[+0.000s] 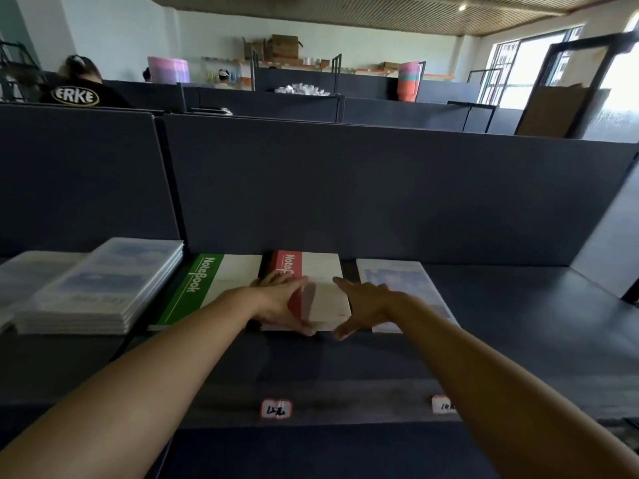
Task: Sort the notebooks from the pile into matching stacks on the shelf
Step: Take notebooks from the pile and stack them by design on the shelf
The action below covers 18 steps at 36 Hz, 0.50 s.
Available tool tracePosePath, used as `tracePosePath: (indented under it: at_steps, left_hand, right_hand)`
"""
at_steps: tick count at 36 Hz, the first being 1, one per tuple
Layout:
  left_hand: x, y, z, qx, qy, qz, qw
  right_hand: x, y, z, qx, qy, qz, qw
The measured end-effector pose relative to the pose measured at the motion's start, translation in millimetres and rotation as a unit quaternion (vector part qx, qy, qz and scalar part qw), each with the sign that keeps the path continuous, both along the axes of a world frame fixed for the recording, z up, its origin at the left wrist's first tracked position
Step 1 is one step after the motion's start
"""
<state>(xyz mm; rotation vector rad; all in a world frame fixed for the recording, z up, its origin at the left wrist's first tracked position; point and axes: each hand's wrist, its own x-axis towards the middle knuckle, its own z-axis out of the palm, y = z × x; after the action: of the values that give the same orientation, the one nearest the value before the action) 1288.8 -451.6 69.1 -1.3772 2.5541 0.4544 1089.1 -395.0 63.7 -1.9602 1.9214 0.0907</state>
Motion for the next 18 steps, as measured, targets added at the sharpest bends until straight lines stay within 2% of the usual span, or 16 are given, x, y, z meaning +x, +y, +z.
tracePosePath:
  at_steps: [1, 3, 5, 7, 8, 11, 12, 14, 18]
  left_hand:
    - [0.6, 1.2, -1.1, -0.007, -0.013, -0.006, 1.000]
    - [0.7, 2.9, -1.0, -0.022, -0.032, -0.008, 0.999]
    - [-2.3, 3.6, 3.0, -0.020, -0.037, 0.005, 0.999]
    - [-12.6, 7.8, 12.7, -0.019, -0.012, 0.011, 1.000]
    - [-21.4, 12.2, 18.3, -0.029, 0.014, 0.003, 0.999]
    - [-60.3, 30.2, 28.9, -0.067, 0.136, -0.050, 0.987]
    - [-74.0, 37.1, 29.6, -0.071, 0.163, -0.067, 0.982]
    - [-97.6, 50.7, 26.1, -0.093, 0.151, -0.108, 0.978]
    - [-124.4, 63.8, 7.9, -0.150, 0.049, -0.139, 0.978]
  right_hand:
    - [1.1, 0.0, -3.1, -0.029, 0.041, 0.009, 0.999]
    - [0.8, 3.1, -2.8, -0.062, 0.040, 0.007, 0.997]
    - [-8.9, 7.5, 2.9, -0.063, -0.072, -0.038, 0.995]
    - [-24.9, 15.8, 11.2, -0.087, -0.185, -0.114, 0.972]
    - [-34.4, 19.7, 14.0, -0.122, -0.182, -0.150, 0.964]
    - [-59.9, 32.1, 8.3, -0.202, 0.008, -0.234, 0.951]
    - [-63.4, 37.6, 4.7, -0.209, 0.040, -0.250, 0.945]
    - [-66.2, 43.9, -5.1, -0.202, 0.048, -0.269, 0.940]
    - [-68.5, 46.4, -16.5, -0.175, 0.029, -0.270, 0.946]
